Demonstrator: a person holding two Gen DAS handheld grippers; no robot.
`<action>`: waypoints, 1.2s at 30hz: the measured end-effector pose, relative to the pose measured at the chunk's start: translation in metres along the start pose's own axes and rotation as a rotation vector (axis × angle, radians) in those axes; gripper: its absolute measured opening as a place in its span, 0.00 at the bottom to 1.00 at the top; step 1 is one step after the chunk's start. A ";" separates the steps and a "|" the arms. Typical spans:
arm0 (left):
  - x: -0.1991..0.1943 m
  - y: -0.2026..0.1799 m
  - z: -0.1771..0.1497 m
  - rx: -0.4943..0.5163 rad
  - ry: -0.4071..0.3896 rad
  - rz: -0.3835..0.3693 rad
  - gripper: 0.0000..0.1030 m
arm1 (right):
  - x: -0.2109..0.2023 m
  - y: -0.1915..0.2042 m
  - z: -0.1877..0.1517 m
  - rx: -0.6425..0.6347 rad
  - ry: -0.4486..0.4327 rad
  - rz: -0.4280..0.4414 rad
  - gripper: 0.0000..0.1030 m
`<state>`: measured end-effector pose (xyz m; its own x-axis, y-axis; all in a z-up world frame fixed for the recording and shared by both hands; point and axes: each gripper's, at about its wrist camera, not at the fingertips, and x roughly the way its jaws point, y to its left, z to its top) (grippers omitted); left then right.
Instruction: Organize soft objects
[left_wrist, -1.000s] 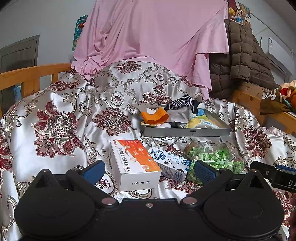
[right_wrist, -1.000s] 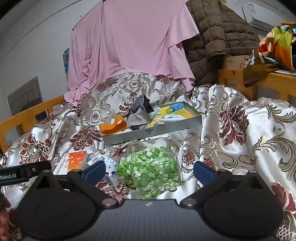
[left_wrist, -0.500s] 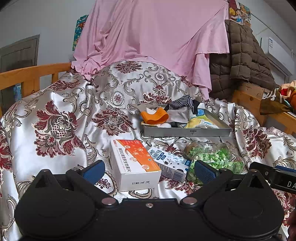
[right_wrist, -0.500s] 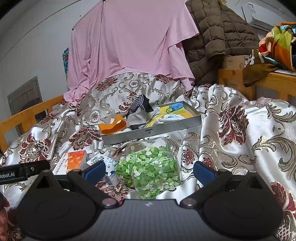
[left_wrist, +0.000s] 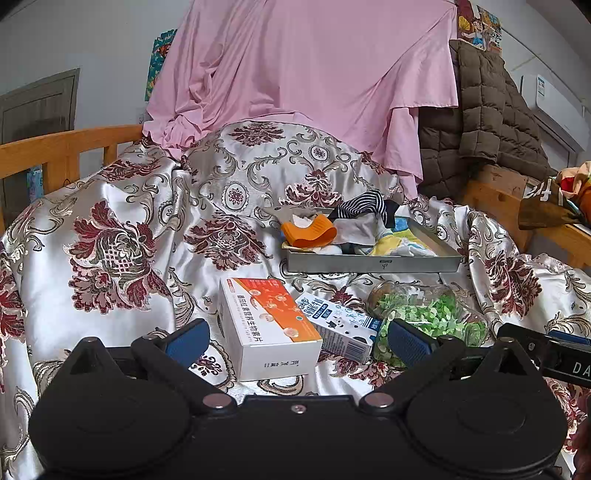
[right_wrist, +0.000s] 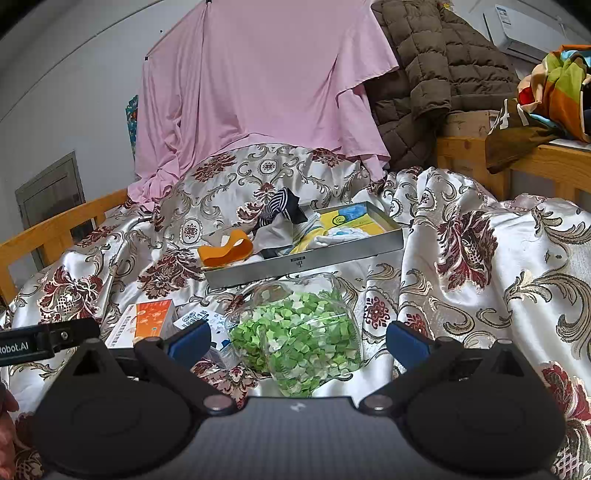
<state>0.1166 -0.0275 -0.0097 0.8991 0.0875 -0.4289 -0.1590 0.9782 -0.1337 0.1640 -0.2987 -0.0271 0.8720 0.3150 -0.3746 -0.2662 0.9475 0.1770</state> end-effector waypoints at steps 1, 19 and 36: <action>0.000 0.000 0.000 0.000 0.001 -0.001 0.99 | 0.000 0.000 0.000 0.000 0.000 0.000 1.00; 0.000 -0.005 0.001 0.035 0.008 0.014 0.99 | 0.000 0.000 0.000 0.000 0.001 0.000 1.00; -0.002 -0.003 0.000 0.017 0.010 -0.027 0.99 | 0.001 0.000 -0.002 -0.003 0.005 0.002 1.00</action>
<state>0.1150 -0.0311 -0.0082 0.8989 0.0594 -0.4341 -0.1277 0.9833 -0.1298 0.1642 -0.2982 -0.0289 0.8694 0.3170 -0.3789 -0.2690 0.9471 0.1752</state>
